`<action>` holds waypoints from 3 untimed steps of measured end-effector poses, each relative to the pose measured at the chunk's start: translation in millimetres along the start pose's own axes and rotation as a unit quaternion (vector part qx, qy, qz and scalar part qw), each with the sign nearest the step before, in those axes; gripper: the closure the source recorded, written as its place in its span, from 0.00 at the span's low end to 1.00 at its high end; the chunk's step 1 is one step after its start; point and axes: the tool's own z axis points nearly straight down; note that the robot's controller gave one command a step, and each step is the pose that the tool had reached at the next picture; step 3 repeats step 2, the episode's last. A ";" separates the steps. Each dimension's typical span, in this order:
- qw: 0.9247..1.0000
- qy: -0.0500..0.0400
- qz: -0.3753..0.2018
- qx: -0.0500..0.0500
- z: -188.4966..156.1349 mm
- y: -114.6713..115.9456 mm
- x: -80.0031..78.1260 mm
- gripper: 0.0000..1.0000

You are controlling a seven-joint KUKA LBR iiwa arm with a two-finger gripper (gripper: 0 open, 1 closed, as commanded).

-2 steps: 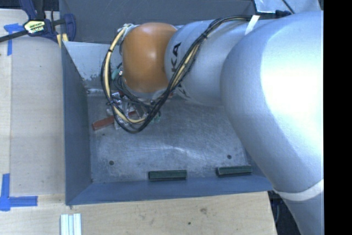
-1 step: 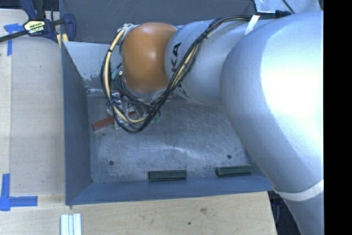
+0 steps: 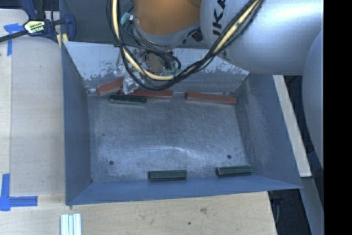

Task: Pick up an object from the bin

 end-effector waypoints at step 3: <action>1.000 0.004 -0.001 0.000 5.2 0.6 1.3 1.00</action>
Offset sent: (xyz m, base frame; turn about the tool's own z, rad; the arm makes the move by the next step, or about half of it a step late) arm 0.0000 0.0000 0.0000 0.0000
